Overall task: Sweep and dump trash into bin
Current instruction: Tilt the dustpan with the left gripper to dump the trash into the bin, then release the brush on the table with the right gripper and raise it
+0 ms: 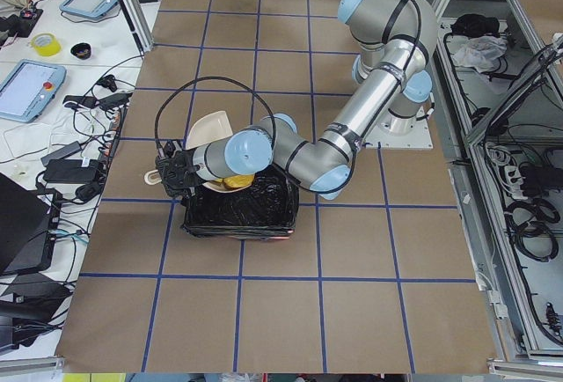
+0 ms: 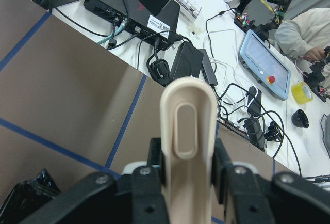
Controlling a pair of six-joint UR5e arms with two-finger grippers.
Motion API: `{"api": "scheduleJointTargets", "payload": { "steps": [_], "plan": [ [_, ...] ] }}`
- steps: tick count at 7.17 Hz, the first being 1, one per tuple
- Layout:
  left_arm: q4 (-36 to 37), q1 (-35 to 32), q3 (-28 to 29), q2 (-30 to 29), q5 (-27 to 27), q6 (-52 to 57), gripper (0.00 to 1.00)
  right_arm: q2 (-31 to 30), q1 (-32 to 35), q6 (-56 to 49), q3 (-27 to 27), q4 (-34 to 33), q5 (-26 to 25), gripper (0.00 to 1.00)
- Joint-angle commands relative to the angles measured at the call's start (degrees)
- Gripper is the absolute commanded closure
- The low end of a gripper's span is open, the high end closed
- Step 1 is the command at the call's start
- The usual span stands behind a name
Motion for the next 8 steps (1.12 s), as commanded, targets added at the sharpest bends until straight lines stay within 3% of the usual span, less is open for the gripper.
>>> {"api": "scheduleJointTargets", "payload": {
  "steps": [1, 2, 5, 7, 8],
  "plan": [
    [7.66, 0.21, -0.21, 0.14, -6.76, 2.05, 1.0, -1.57, 0.0, -0.01, -2.04, -0.51, 0.46, 0.01],
    [7.86, 1.08, -0.21, 0.14, -10.27, 3.53, 1.0, -4.54, 0.52, 0.16, -4.84, 0.27, 0.72, 0.0],
    [7.95, 2.14, -1.96, 0.92, -16.71, 7.15, 1.0, -12.45, 3.69, 0.51, -16.26, 15.52, 2.03, 0.01],
    [7.86, 2.14, -2.23, 2.5, -15.59, 5.66, 1.0, -18.33, 4.82, 2.86, -17.7, 23.45, 4.13, 0.03],
    [7.51, 1.8, -2.76, 3.29, -9.06, -0.17, 1.0, -19.67, 6.75, 7.67, -17.61, 25.31, 4.85, 0.02]
  ]
}}
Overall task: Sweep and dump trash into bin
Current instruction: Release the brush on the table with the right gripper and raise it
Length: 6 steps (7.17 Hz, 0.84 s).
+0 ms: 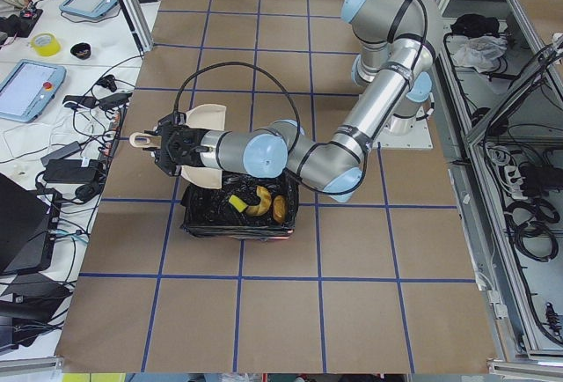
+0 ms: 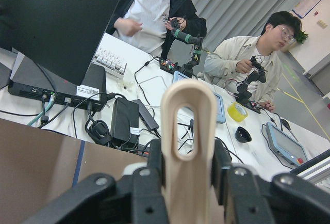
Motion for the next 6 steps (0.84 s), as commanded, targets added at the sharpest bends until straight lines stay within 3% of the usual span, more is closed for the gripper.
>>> {"api": "scheduleJointTargets", "payload": {
  "steps": [1, 2, 3, 4, 6],
  "plan": [
    [-0.39, -1.29, -1.76, 1.54, 11.23, -8.18, 1.0, -2.36, 4.78, 7.62, -0.37, 2.72, 1.3, 0.02],
    [-0.39, -4.43, -3.34, 2.76, 17.38, -10.48, 1.0, -2.01, 8.03, 16.1, -0.89, 2.63, 2.7, 0.0],
    [-0.74, -8.72, -3.53, 4.26, 28.67, -14.33, 1.0, -1.48, 11.02, 21.58, -1.5, 2.72, 2.89, 0.0],
    [-1.35, -13.47, -3.88, 5.4, 36.35, -20.03, 1.0, -0.95, 13.83, 26.5, -1.51, 2.54, 2.54, 0.01],
    [-10.27, -19.9, -4.76, 7.77, 48.32, -32.32, 1.0, -0.34, 17.63, 26.04, 1.46, -6.11, 2.19, 0.07]
  ]
}}
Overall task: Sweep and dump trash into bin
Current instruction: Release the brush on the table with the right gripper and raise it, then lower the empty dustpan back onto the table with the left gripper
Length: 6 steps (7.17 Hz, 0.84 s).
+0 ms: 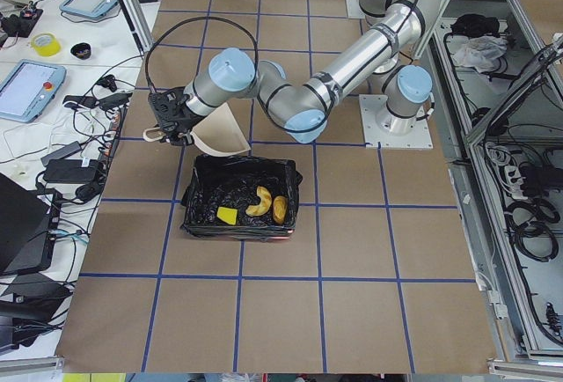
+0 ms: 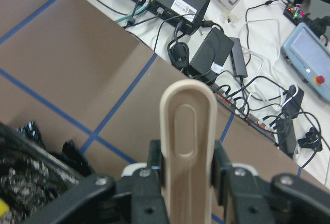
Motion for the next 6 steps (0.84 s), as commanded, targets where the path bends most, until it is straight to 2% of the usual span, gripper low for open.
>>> {"api": "scheduleJointTargets", "payload": {
  "steps": [1, 2, 3, 4, 5, 6],
  "plan": [
    [-10.06, -6.39, -0.67, 2.24, 11.59, -13.32, 1.0, 0.39, 1.45, -7.02, 3.63, -9.93, -0.2, 0.07],
    [-12.89, -8.85, -1.28, 2.16, 14.93, -20.25, 1.0, 0.65, 0.4, -9.96, 3.39, -15.9, -0.03, 0.01],
    [-13.01, -12.0, -3.9, 2.08, 17.84, -27.72, 1.0, 0.66, -0.66, -9.99, 2.95, -16.31, 0.23, 0.0],
    [-12.05, -16.13, -6.45, 1.03, 25.26, -35.1, 1.0, 0.66, -1.19, -10.08, 2.86, -16.23, -0.11, 0.0],
    [-12.22, -19.3, -7.61, -0.02, 29.17, -44.92, 1.0, 0.66, -1.8, -10.08, 2.86, -15.71, -0.11, 0.0],
    [-12.31, -20.72, -7.79, -1.43, 29.38, -49.19, 1.0, 0.66, -2.42, -10.08, 2.94, -15.53, 0.41, 0.0]
  ]
}}
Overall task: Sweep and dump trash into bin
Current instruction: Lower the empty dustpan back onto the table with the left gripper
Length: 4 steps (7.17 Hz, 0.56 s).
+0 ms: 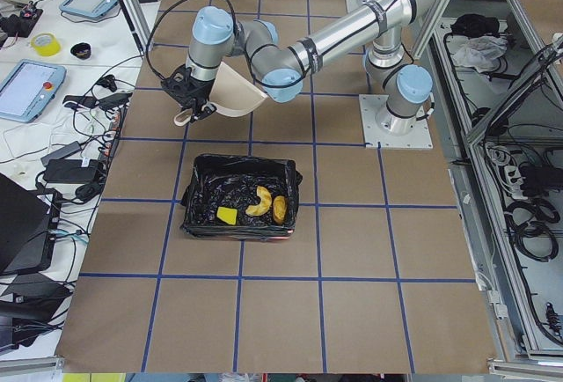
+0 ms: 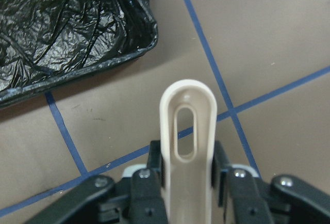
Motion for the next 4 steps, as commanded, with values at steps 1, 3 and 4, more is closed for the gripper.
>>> {"api": "scheduleJointTargets", "payload": {
  "steps": [1, 3, 4],
  "plan": [
    [0.02, -4.34, -1.1, -3.09, 2.6, -11.64, 1.0, -0.09, -0.79, -0.07, 0.03, 0.3, 0.11, 0.0],
    [0.37, -7.87, -1.02, -6.26, 6.9, -23.31, 1.0, -0.09, -0.79, -0.07, 0.12, 0.39, -0.16, 0.0],
    [1.5, -7.96, -1.02, -7.75, 7.08, -23.2, 1.0, -0.09, -0.79, -0.07, 0.12, 0.39, -0.25, 0.0]
  ]
}}
